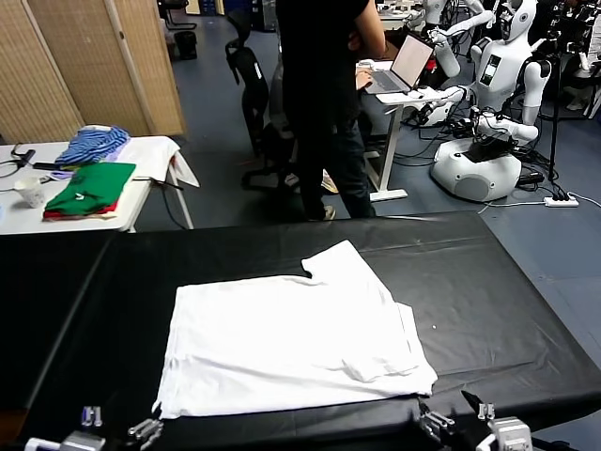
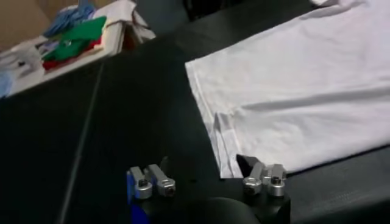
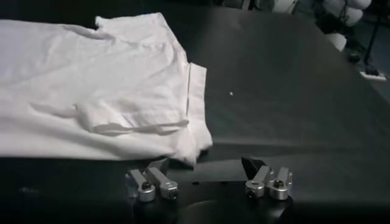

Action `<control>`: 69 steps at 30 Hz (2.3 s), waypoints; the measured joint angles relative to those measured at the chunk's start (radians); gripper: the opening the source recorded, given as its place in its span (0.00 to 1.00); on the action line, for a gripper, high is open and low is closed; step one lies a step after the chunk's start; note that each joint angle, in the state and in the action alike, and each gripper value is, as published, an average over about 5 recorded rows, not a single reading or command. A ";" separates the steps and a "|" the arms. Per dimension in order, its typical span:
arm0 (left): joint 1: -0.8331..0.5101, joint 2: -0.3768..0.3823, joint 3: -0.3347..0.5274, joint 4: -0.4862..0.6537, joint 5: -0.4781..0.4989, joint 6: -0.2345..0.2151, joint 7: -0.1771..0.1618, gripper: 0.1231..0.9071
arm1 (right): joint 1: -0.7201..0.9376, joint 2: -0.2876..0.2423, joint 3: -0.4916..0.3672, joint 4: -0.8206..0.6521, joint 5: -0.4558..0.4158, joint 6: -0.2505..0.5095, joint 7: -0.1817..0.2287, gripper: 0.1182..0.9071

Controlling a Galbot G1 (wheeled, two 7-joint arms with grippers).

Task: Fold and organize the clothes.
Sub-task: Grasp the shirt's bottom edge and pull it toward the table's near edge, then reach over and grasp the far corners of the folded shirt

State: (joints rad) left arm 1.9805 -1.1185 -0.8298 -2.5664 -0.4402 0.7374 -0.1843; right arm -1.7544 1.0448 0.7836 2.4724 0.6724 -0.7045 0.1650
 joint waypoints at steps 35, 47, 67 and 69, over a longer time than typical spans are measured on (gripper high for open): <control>-0.732 0.040 0.301 0.710 -0.031 -0.230 0.045 1.00 | 1.029 0.113 -0.622 -0.934 -0.075 0.127 -0.055 1.00; -0.735 0.033 0.296 0.716 -0.052 -0.214 0.039 1.00 | 1.106 0.175 -0.691 -1.073 -0.078 0.120 -0.053 1.00; -0.738 0.031 0.296 0.699 -0.060 -0.196 0.039 1.00 | 1.088 0.186 -0.707 -1.078 -0.087 0.106 -0.047 0.06; -0.742 0.030 0.298 0.704 -0.061 -0.188 0.039 1.00 | 1.085 0.186 -0.707 -1.074 -0.088 0.105 -0.047 0.04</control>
State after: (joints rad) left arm 1.2385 -1.0881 -0.5323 -1.8619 -0.5012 0.5493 -0.1458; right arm -0.6696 1.2307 0.0763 1.3979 0.5848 -0.5992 0.1183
